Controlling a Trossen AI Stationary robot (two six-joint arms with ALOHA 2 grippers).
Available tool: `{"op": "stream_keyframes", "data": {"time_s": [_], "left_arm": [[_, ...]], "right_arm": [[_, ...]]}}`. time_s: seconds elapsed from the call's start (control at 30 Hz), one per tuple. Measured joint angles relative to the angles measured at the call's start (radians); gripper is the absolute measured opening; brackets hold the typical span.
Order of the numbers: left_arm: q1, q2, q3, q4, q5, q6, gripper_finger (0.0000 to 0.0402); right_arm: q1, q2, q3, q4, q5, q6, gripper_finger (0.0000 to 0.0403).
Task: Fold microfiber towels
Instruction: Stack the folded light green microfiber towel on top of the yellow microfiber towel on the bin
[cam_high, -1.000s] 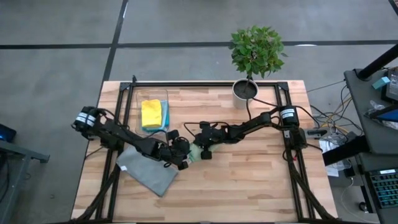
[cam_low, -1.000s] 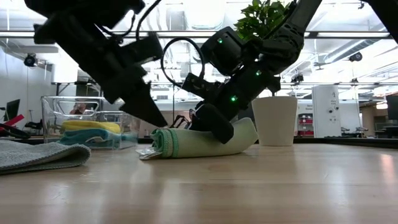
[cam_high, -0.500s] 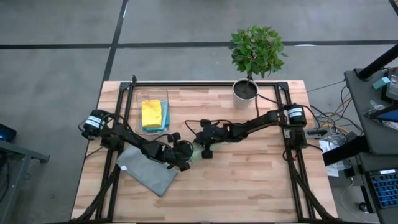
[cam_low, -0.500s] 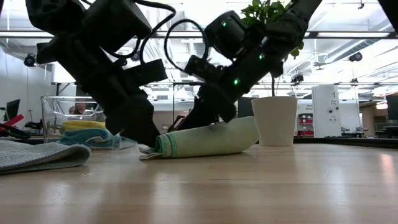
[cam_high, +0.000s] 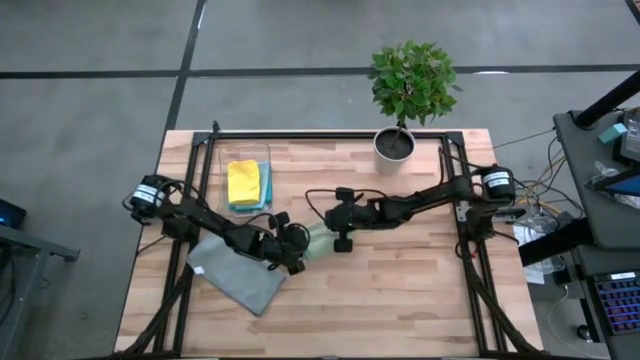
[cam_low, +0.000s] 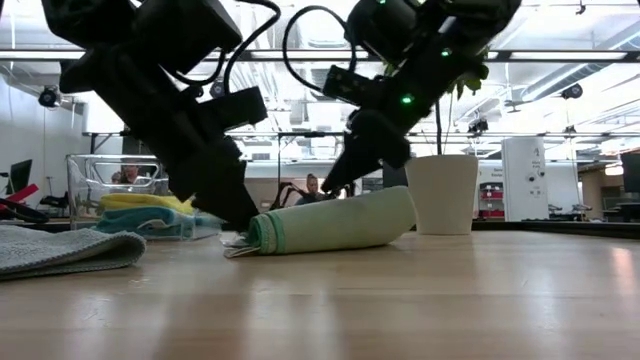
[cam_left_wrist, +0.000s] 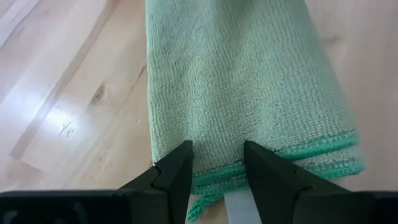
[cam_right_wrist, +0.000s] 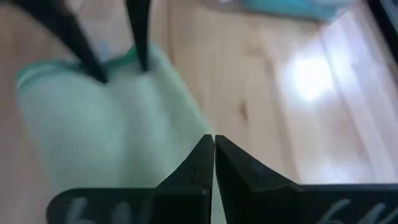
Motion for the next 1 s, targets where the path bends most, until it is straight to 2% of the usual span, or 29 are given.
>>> {"op": "stream_keyframes", "data": {"time_s": [0.37,0.6,0.73,1.0], "left_arm": [[-0.002,-0.047,0.014,0.003,0.013,0.007,0.0132],[-0.015,-0.071,0.045,0.02,0.046,0.018,0.0132],[-0.022,-0.041,0.044,0.095,0.047,0.01,0.0132],[-0.021,0.034,0.043,0.115,0.046,-0.008,0.0132]], "right_arm": [[0.094,-0.032,-0.157,0.124,0.033,0.127,0.0008],[0.101,-0.029,-0.233,0.248,0.056,0.161,0.0008],[0.102,-0.046,-0.235,0.302,0.065,0.158,0.0008],[0.089,0.01,-0.237,0.45,0.217,0.145,0.0008]]}}
